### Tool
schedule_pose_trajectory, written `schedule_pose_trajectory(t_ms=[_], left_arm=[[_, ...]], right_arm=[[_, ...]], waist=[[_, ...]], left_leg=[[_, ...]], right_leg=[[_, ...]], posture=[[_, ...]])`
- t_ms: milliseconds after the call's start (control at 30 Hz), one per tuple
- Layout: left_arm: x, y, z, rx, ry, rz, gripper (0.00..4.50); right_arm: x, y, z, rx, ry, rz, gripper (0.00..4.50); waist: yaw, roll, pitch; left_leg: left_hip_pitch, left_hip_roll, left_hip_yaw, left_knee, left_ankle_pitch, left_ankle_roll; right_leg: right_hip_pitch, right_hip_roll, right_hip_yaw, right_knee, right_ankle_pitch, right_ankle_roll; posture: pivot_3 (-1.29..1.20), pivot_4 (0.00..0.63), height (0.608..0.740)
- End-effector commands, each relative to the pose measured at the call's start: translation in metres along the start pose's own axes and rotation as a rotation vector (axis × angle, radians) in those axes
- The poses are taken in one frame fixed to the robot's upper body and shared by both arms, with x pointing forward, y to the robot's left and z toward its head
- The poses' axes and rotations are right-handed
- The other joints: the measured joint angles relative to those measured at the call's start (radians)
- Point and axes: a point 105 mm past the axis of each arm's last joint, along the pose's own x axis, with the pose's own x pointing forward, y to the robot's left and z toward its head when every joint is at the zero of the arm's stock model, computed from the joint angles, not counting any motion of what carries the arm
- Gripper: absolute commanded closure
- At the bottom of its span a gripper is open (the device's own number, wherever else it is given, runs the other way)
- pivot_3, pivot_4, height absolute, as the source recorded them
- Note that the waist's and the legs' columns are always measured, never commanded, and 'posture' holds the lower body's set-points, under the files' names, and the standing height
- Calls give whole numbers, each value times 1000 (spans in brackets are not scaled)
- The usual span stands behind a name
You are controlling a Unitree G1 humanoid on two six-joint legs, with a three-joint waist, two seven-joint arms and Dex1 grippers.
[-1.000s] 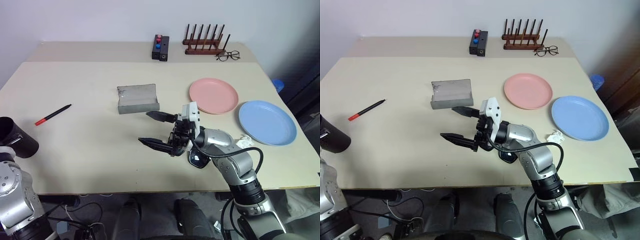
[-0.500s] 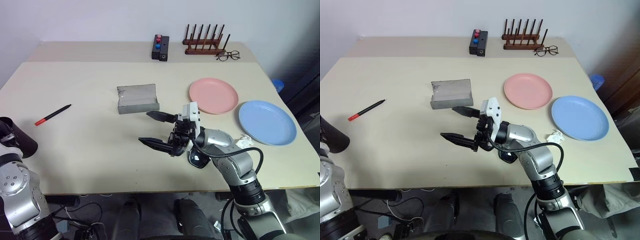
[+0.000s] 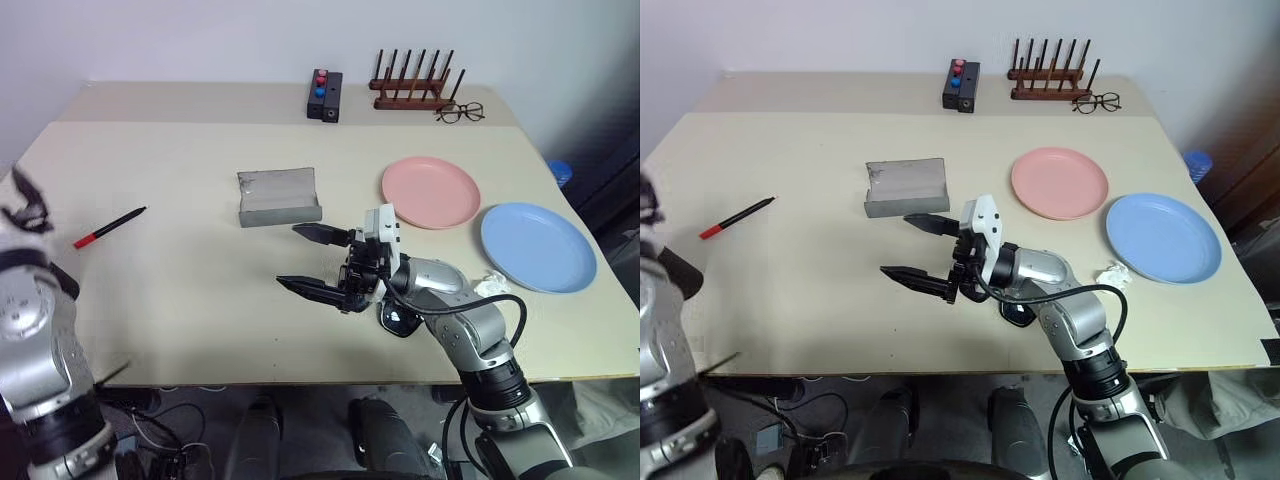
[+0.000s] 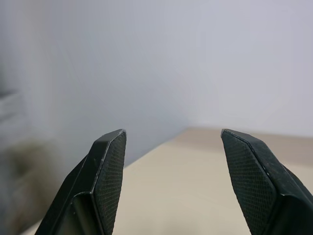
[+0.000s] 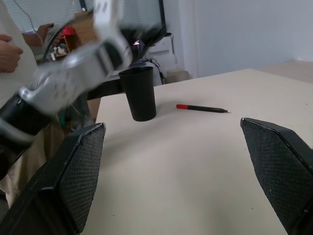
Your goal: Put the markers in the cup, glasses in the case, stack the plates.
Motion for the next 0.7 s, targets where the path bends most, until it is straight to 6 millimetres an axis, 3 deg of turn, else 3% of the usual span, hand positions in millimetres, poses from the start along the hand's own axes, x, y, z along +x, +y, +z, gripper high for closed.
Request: schedule_pose_trajectory(t_ms=[33, 67, 167, 267, 367, 700], left_arm=[[5, -19, -22, 50, 192, -136, 1358], [6, -18, -40, 92, 312, -155, 1358], [8, -11, -69, 148, 516, -166, 74], [18, 0, -90, 117, 679, -107, 74], [31, 4, -101, 136, 734, -84, 74], [51, -15, -131, 26, 806, -117, 74]], right_arm=[[3, 4, 11, -20, -36, 25, 0], [3, 3, 11, -19, -37, 23, 0], [5, 3, 11, -16, -40, 17, 0], [6, 3, 11, -13, -44, 15, 0], [7, 3, 11, -11, -47, 13, 0], [5, 3, 11, 2, -56, -20, 0]], waist=[[-7, 0, 0], [-12, 0, 0], [-21, 1, 1], [-15, 0, 1], [-11, 0, 1], [-11, 0, 1]], left_leg=[[0, 0, 0, -1, 0, 0], [0, 0, 0, -2, 0, 0], [0, 1, 0, -3, 0, 0], [0, 1, -1, -3, 0, 0], [-1, 1, -1, -3, 0, 0], [-1, 0, -1, -3, 0, 0]], right_leg=[[0, 0, 0, 0, 0, 0], [-1, 0, 0, 0, 0, 0], [-3, 1, 0, 3, 0, 1], [-4, 2, 0, 3, 0, 1], [-4, 1, 0, 3, 0, 1], [-3, 1, -1, 2, 2, 5]], posture=[[0, 150, 738], [0, 150, 738], [0, 150, 738], [0, 150, 738], [0, 150, 738], [0, 150, 738]])
